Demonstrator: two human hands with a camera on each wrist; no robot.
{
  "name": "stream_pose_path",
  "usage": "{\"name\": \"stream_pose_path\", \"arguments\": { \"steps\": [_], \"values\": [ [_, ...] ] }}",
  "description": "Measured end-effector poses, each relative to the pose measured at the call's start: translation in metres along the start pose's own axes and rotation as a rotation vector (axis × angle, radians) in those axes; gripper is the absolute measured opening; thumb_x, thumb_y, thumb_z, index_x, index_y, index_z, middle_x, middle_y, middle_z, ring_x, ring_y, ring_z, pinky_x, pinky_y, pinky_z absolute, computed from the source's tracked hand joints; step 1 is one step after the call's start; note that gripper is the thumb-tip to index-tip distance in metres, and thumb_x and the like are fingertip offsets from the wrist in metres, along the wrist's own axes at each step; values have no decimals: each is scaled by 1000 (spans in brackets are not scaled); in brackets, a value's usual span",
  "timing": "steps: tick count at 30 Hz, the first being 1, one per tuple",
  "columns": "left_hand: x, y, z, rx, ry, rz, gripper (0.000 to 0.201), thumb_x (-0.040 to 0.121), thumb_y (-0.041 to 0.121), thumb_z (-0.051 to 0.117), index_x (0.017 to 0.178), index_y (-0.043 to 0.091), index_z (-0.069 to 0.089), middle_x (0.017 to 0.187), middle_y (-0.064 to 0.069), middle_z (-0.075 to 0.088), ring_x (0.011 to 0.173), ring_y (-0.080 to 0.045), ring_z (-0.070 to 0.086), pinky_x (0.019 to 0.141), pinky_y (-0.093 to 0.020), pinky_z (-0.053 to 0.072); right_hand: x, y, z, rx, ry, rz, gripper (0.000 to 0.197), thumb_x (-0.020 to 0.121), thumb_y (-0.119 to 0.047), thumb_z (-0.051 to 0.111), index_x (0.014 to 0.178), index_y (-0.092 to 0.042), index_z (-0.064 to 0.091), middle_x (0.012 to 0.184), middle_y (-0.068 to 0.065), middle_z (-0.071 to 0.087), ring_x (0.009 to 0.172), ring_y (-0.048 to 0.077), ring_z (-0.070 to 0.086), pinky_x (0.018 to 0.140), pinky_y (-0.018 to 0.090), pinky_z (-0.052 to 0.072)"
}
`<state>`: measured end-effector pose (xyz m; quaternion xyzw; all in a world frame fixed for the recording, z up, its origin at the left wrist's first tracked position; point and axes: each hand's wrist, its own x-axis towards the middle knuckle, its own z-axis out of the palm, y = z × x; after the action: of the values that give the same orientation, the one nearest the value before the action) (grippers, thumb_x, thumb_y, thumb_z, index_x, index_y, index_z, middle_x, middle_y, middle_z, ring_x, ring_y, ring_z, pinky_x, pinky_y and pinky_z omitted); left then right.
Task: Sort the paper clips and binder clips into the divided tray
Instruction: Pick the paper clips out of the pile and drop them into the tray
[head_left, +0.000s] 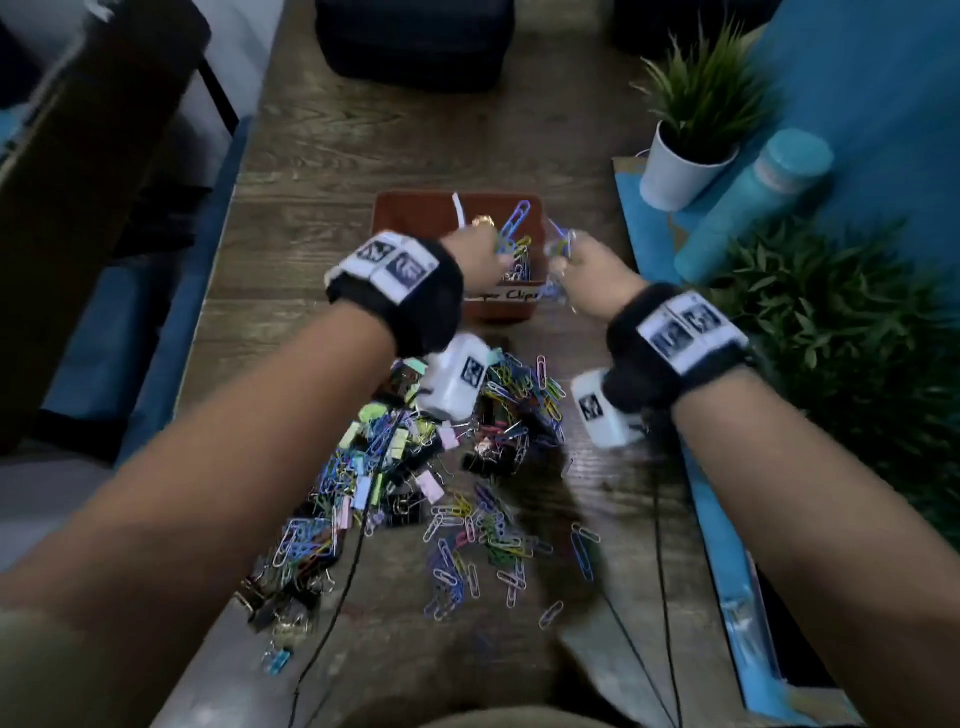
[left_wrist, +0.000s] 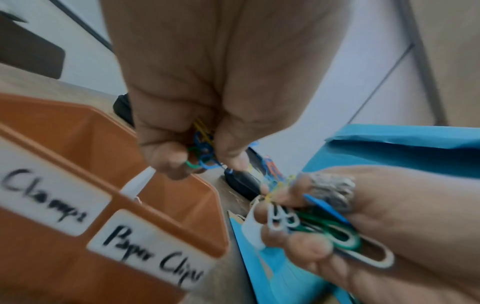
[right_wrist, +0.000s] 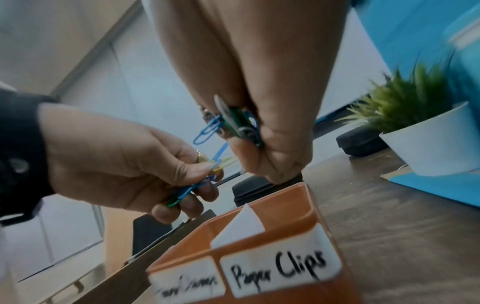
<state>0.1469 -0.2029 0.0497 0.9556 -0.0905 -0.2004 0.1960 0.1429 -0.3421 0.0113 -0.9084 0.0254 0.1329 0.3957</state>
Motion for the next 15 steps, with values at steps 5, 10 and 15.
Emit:
{"name": "stream_pose_path", "arguments": {
  "steps": [5,10,15],
  "values": [
    [85,-11,-17,161,-103,-53,17,88,25,53,77,17,63,110,-15,68,87,-27,62,84,-37,50,84,-28,3,-297,-72,90,32,97,-16,42,120,2,55,120,16,59,113,28,56,85,30,45],
    [104,-20,-13,209,-87,-76,32,93,26,46,115,6,60,118,-14,62,108,-31,59,78,-28,43,94,-28,10,-317,-83,140,34,95,-21,46,121,-1,55,117,13,59,110,27,56,87,34,44],
    [47,-22,-9,-83,93,53,39,92,8,38,129,9,50,127,-13,56,117,-26,52,88,-23,38,39,-10,-3,-125,126,-3,36,94,-21,49,127,-6,53,121,12,62,115,25,56,98,27,41]
  ]
}}
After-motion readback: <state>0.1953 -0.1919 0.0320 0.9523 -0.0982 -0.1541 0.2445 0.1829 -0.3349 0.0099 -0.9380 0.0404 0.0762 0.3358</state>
